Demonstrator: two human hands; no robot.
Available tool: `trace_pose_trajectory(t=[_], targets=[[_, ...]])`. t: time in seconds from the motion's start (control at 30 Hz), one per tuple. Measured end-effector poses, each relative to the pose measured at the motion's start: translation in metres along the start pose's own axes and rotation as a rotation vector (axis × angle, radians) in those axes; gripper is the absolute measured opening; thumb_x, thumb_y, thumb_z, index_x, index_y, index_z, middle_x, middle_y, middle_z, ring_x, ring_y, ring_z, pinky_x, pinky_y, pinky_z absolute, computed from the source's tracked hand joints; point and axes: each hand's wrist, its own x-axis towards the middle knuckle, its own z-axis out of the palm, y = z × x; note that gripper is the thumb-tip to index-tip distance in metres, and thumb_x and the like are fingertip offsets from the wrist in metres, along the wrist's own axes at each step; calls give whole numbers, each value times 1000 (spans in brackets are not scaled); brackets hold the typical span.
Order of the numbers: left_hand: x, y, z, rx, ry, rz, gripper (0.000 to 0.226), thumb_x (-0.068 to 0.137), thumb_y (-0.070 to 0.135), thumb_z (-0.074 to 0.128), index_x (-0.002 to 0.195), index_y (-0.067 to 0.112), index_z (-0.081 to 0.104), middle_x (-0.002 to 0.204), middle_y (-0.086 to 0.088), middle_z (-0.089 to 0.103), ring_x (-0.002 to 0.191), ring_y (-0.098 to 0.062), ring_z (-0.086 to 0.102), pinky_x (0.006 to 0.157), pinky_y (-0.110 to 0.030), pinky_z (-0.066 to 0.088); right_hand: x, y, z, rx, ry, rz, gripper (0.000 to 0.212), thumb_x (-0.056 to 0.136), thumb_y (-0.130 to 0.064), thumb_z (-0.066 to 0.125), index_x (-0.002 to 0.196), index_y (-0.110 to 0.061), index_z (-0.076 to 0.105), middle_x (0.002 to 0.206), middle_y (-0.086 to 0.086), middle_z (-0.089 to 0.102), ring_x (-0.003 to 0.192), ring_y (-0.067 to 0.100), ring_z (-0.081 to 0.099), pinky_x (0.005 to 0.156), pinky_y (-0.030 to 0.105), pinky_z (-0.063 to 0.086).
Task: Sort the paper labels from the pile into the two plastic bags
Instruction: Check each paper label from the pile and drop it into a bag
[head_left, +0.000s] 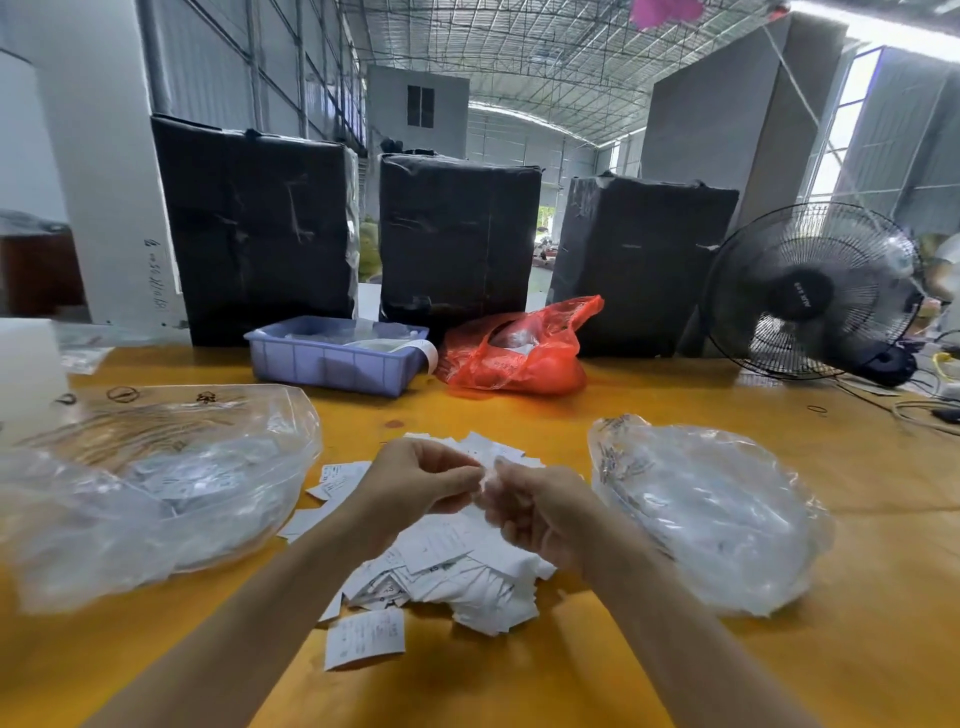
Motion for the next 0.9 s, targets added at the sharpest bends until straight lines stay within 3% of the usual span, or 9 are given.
trace_pose_trajectory(t=[0.1,0.17,0.27,0.33,0.37,0.53,0.63,0.77,0.9], targets=[[3,-3,-2,31,97,-9,6,81,9,73,77,5,71,61,-5,67,50,-5,59,51,-15,48,6,2,-4,37,-26,6,57,88,-56,49,85,-2,67,83,14,73,64,19,69,53,23,51],[5,-6,-3,60,151,-2,10,82,13,73,73,8,71,58,-3,65,46,-4,55,48,-15,46,5,1,-7,20,-76,-14,67,73,-64,57,97,-2,67,90,14,74,71,20,71,57,26,54],[7,-10,-8,84,189,-2,14,83,16,72,72,7,70,55,-1,64,45,-4,53,46,-15,43,3,1,-9,-67,-125,-84,38,66,-43,77,86,-11,74,89,11,74,70,15,68,59,23,52],[9,-12,-10,117,176,-17,16,84,15,71,72,6,68,53,2,63,43,-2,51,45,-15,42,2,2,-9,-65,-85,-118,12,75,-25,75,76,-14,75,83,9,73,64,13,67,56,21,49],[9,-14,-11,136,162,-29,16,84,15,70,72,6,67,53,3,62,44,-3,51,46,-16,43,3,3,-9,-63,-61,-130,9,80,-20,71,74,-14,75,79,7,73,62,12,66,55,20,48],[7,-12,-8,-52,24,-159,34,78,35,68,89,3,68,68,-2,68,56,-9,58,53,-18,49,0,2,-7,-148,-27,-190,10,81,-21,70,75,-14,72,73,3,73,61,8,62,62,21,42],[4,-11,-6,-112,-55,-191,43,66,37,73,95,4,72,68,0,67,56,-9,56,54,-18,49,-1,4,-4,-195,-59,-216,14,75,-24,74,73,-11,71,71,4,72,58,8,60,56,18,42],[5,-14,-2,-105,65,-161,23,72,26,75,84,6,74,58,3,62,53,-8,50,52,-18,45,1,6,-3,-376,-7,-311,19,79,-27,73,81,-8,70,74,4,72,60,8,63,55,17,46],[9,-16,-8,-37,209,-114,11,78,21,74,79,9,72,60,5,70,56,-7,60,55,-16,46,8,9,-10,-945,227,-484,27,83,-35,70,86,-9,70,79,1,68,66,10,59,62,26,49]])
